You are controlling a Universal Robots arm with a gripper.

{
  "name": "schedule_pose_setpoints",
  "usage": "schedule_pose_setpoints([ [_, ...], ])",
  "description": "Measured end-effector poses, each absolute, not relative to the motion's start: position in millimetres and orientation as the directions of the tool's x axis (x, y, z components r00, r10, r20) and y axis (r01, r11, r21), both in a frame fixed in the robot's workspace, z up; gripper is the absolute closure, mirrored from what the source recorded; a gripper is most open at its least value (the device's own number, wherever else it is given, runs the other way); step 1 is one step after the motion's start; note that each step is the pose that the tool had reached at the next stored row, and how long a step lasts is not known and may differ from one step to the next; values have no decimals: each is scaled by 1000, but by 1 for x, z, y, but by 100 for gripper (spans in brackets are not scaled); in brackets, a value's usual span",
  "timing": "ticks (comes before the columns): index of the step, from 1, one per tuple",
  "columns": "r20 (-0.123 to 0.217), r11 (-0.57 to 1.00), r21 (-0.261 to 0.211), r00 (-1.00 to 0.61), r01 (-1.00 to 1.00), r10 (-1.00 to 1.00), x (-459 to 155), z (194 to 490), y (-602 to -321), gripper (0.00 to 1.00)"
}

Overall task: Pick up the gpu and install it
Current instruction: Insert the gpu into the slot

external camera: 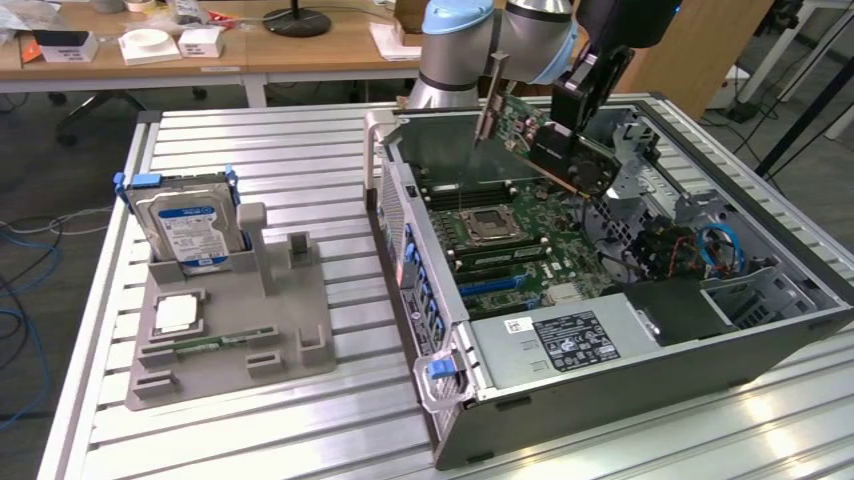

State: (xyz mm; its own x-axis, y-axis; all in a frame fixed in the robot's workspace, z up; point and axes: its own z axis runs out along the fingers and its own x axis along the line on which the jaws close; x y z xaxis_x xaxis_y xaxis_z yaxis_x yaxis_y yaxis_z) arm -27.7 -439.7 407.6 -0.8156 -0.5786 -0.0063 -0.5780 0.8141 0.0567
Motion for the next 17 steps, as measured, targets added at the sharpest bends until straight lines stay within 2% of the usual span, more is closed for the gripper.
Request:
schedule_pose_setpoints([
  [17,-7,793,57,-794,-607,-608,-28,408,-440,74],
])
